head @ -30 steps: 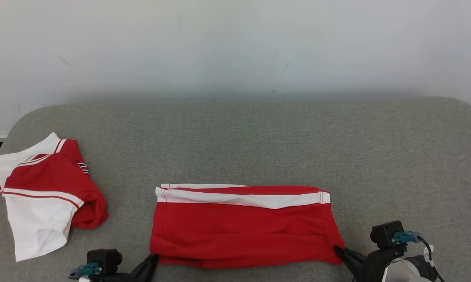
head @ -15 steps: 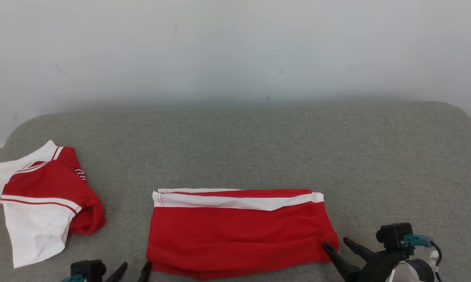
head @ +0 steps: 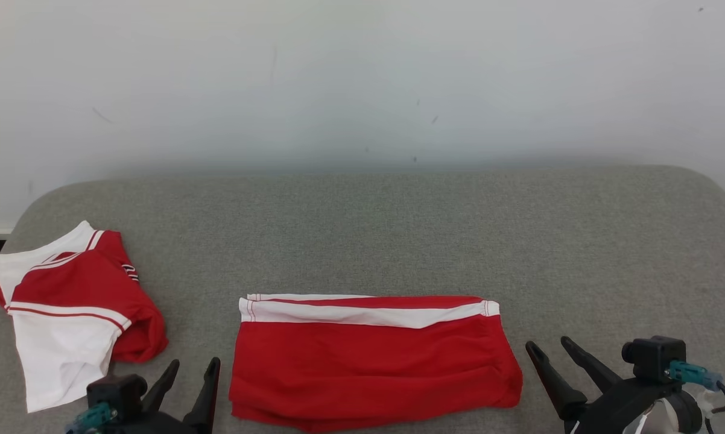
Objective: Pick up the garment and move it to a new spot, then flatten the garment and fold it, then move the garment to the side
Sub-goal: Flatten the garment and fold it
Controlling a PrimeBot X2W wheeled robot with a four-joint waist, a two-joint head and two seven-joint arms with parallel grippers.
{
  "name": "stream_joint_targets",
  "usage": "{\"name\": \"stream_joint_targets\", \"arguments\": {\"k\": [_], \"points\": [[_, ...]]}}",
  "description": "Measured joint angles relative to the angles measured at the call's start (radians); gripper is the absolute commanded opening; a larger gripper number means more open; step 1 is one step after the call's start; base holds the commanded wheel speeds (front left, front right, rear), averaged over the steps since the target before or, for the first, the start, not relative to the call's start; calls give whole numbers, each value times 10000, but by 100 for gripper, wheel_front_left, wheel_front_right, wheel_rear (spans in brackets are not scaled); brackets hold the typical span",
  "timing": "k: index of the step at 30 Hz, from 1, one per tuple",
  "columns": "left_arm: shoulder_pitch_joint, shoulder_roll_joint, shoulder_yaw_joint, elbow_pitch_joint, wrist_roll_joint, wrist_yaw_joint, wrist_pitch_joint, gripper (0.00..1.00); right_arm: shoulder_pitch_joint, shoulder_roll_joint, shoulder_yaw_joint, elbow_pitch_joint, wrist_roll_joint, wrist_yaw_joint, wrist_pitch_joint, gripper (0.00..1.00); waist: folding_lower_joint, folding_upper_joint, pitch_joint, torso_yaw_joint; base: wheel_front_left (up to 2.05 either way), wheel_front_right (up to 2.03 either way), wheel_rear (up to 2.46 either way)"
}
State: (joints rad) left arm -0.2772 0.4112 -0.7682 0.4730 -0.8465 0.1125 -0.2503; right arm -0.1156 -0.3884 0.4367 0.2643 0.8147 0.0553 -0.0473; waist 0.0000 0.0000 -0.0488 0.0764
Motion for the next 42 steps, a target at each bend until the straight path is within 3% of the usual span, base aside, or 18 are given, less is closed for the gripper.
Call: {"name": "stream_joint_targets", "arguments": {"k": [7, 12, 28, 42], "points": [[782, 96, 573, -1149, 786, 113, 0, 100, 219, 109, -50, -56, -268, -683, -140, 100, 0, 0, 51, 143, 0, 0, 0], [889, 31, 924, -1795, 1342, 115, 0, 100, -201, 230, 209, 410, -368, -917, 389, 100, 0, 0, 168, 289, 0, 0, 0], [1476, -485, 2658, -2589, 2915, 115, -12, 100, -2446, 343, 1126, 2071, -416, -1179, 3559, 100, 2, 0, 542, 796, 0, 0, 0], [1777, -1005, 3120, -3129, 3843, 115, -13, 100, -2878, 748, 1367, 2821, -31, -1346, 5432, 100, 2, 1, 745, 893, 0, 0, 0]]}}
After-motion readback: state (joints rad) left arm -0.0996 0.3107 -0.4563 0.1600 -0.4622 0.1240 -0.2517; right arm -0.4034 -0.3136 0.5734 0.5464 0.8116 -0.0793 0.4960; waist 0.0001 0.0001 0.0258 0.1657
